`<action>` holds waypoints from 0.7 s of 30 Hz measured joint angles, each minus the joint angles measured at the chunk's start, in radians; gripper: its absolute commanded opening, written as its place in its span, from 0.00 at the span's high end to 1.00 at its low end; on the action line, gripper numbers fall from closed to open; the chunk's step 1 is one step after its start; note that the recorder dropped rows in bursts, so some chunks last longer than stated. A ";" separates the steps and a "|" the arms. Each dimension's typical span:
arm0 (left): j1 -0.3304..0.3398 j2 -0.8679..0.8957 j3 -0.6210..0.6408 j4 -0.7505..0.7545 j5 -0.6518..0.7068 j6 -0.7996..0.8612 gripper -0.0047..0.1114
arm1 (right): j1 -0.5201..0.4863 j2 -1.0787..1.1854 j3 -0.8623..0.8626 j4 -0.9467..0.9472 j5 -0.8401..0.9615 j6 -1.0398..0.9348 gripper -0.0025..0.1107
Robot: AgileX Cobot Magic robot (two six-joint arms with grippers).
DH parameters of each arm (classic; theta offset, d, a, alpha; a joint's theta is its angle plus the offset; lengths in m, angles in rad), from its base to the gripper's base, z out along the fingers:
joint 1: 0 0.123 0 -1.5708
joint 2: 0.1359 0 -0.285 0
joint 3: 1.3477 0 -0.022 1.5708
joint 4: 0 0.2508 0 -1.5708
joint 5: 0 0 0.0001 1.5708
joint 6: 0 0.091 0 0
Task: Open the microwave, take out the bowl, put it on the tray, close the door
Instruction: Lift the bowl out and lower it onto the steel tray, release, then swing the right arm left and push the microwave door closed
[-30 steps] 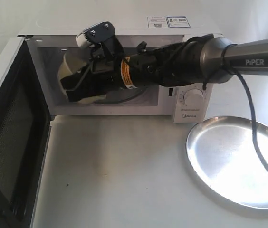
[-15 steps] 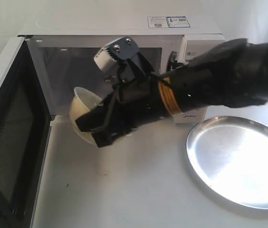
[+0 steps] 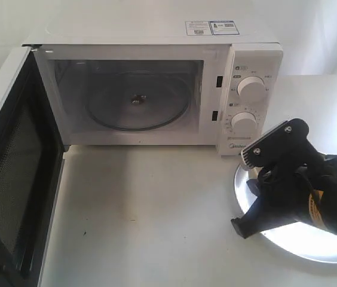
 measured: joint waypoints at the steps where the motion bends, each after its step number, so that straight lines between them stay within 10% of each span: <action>1: 0.000 0.000 0.000 0.000 0.000 0.000 0.96 | 0.000 0.000 0.002 0.002 0.019 0.000 0.96; 12: 0.000 0.000 0.000 0.000 0.000 0.000 0.96 | 0.000 0.075 0.000 0.004 0.240 -0.009 0.43; 18: 0.000 0.000 0.000 0.000 0.000 0.000 0.96 | 0.000 0.045 -0.184 0.011 0.037 -0.009 0.56; 21: 0.000 0.000 0.000 0.000 0.000 0.000 0.96 | 0.002 0.050 -0.312 0.016 -0.226 -0.080 0.80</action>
